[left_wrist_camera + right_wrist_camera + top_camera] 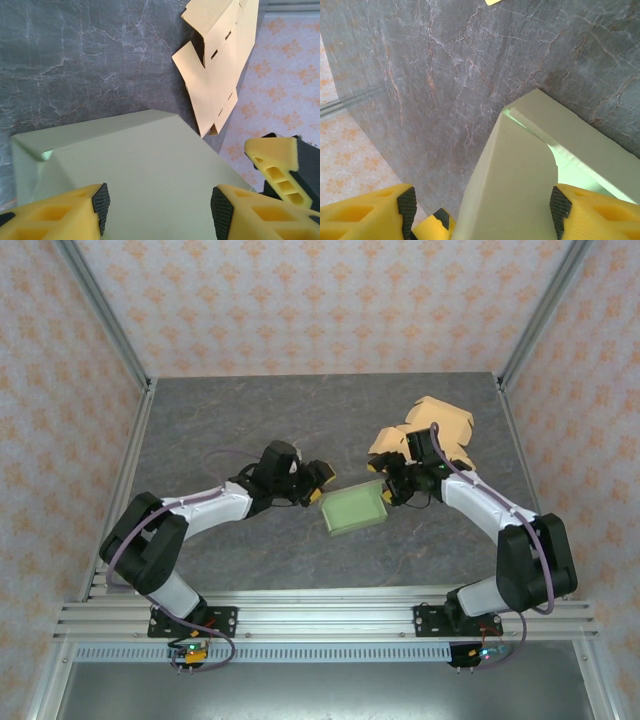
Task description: Fold the paper box
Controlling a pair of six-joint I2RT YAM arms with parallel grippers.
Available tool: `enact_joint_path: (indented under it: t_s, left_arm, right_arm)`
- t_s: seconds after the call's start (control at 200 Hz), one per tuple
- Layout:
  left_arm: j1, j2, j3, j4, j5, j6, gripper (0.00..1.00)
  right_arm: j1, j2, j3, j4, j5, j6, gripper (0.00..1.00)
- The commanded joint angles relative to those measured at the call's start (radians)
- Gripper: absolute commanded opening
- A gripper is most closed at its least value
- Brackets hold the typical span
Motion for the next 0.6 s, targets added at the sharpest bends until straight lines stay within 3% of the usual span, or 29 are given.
enact_joint_path:
  t_s: [0.0, 0.17, 0.275, 0.47, 0.596]
  left_arm:
    - [-0.015, 0.013, 0.028, 0.05, 0.007, -0.054, 0.59]
    - [-0.017, 0.007, 0.048, 0.029, 0.01, -0.047, 0.61]
    - [0.001, -0.009, 0.099, -0.12, 0.008, 0.094, 0.67]
    - [0.025, -0.118, 0.118, -0.447, -0.145, 0.374, 0.83]
    - [0.018, -0.145, 0.074, -0.483, -0.122, 0.364, 0.86]
  right_arm:
    - [0.013, 0.008, 0.0, 0.03, -0.01, 0.021, 0.72]
    - [0.016, 0.008, 0.001, 0.027, -0.009, 0.018, 0.76]
    - [0.015, 0.008, 0.027, -0.028, 0.009, -0.027, 0.78]
    - [0.015, 0.011, 0.079, -0.14, 0.039, -0.14, 0.8]
    - [0.015, 0.033, 0.102, -0.186, 0.03, -0.184, 0.8]
